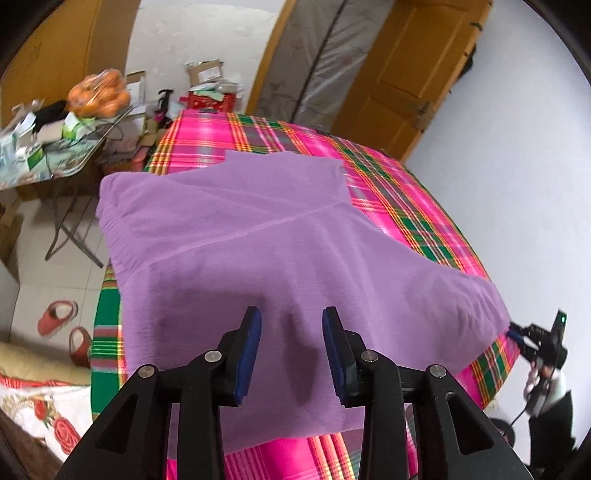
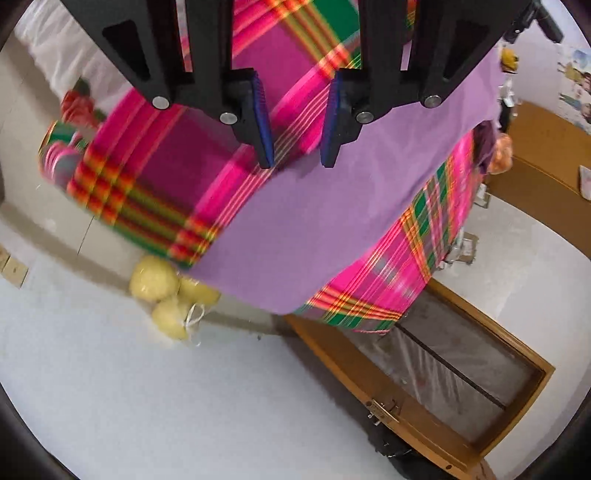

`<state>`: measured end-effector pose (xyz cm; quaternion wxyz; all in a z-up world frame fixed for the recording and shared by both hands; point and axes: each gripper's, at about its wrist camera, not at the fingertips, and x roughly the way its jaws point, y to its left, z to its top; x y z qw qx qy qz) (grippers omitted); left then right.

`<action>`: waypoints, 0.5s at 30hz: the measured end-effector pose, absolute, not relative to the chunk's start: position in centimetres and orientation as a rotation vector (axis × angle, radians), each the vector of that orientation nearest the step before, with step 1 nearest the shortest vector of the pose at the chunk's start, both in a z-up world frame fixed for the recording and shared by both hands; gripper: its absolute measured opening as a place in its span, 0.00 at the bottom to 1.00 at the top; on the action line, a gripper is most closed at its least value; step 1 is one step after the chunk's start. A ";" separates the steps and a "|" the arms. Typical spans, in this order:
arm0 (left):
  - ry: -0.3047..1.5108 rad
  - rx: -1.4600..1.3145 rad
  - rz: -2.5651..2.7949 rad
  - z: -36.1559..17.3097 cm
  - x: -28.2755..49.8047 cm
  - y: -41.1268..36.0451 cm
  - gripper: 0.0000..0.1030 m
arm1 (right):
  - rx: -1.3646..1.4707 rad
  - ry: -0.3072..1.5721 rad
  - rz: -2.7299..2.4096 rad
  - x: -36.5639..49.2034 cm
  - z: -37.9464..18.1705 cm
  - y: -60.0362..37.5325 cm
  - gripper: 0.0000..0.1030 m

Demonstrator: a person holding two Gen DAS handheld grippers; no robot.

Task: Fold clothes

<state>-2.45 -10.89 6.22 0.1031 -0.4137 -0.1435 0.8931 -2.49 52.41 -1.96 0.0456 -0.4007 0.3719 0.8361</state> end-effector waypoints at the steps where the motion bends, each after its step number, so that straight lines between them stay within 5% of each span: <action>1: -0.441 -1.206 2.653 6.6 -2.3 -11.5 0.35 | -1.230 1.152 2.552 -2.3 -2.0 52.3 0.27; 7: -0.556 -1.149 2.826 8.3 -1.0 -16.5 0.57 | -1.209 1.101 2.661 -2.4 -0.2 50.2 0.28; 15: -0.703 -1.427 2.669 4.7 -1.7 -19.3 0.59 | -1.250 1.013 2.825 -4.4 1.6 44.9 0.29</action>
